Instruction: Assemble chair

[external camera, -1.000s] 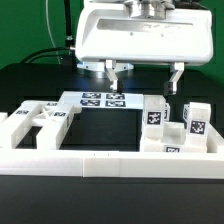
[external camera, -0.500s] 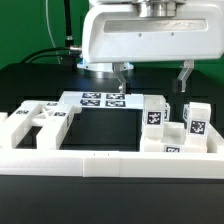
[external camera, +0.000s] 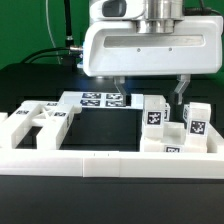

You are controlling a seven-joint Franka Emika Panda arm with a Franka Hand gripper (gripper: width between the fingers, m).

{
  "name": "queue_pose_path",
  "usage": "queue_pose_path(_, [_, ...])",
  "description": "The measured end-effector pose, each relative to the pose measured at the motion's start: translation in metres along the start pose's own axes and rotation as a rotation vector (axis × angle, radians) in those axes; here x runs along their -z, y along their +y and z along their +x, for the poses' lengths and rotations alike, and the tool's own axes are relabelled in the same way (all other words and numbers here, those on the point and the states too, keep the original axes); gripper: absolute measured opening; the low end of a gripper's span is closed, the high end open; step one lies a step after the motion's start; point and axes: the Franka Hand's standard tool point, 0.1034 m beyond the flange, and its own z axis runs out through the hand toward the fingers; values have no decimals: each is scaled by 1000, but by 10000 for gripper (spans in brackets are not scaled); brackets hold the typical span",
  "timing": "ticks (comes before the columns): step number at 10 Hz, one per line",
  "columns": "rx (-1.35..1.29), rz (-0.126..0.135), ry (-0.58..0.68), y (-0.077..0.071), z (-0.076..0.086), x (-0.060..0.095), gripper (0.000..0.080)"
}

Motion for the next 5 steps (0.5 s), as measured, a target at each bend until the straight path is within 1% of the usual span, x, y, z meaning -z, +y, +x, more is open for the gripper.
queue_pose_path(1, [0,0,3,0,2,2,438])
queue_pose_path(2, [2,0,7,0,4,2,282])
queue_pose_path(5, [2,0,8,0,4,2,284])
